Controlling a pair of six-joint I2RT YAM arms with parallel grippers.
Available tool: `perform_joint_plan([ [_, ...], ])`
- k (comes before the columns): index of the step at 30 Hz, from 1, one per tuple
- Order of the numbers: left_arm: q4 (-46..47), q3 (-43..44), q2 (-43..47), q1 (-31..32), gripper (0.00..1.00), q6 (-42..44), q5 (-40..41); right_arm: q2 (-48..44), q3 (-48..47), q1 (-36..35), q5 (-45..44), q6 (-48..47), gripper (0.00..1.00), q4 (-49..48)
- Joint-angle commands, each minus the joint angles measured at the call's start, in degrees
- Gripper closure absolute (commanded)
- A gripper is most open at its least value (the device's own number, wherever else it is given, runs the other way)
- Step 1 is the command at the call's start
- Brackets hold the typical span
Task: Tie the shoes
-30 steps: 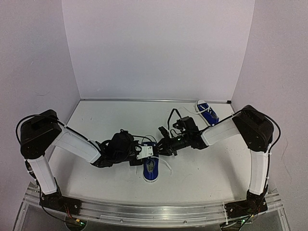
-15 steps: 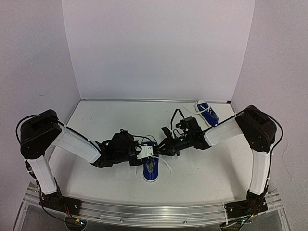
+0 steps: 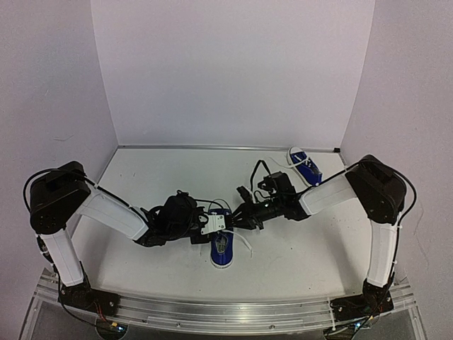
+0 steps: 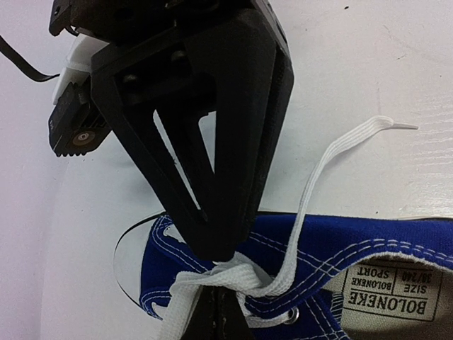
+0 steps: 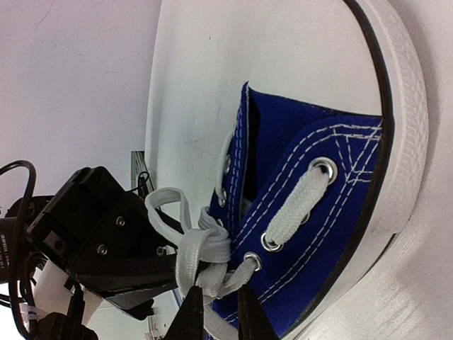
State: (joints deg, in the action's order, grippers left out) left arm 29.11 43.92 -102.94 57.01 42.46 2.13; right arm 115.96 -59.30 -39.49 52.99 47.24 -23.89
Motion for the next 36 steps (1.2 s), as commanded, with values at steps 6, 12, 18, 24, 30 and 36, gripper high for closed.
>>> perform_joint_plan([
  [6, 2.3, 1.3, -0.5, 0.3, 1.00, 0.3, -0.6, 1.4, -2.5, -1.2, 0.9, 0.6, 0.85, -2.2],
  [12, 2.4, 1.5, -0.8, 0.3, 1.00, 0.2, -0.5, 1.5, -2.5, -1.4, 1.1, 0.7, 0.85, -2.2],
  [18, 2.6, 1.7, -0.9, 0.3, 1.00, 0.0, -0.5, 2.0, -2.8, -1.6, 1.2, 0.7, 0.90, -2.3],
  [24, 3.1, 1.4, -0.9, 0.3, 1.00, -0.1, -0.3, 2.1, -2.6, -1.6, 1.2, 0.8, 0.94, -2.3],
  [30, 2.4, 1.3, -0.4, 0.4, 0.95, -0.1, 0.3, 1.1, -2.2, -1.6, 0.9, 0.4, 1.00, -2.4],
  [36, -2.8, 1.4, 2.9, 0.4, 0.84, 0.9, 1.3, -1.3, -1.1, -1.7, -0.7, -0.3, 1.00, -2.3],
])
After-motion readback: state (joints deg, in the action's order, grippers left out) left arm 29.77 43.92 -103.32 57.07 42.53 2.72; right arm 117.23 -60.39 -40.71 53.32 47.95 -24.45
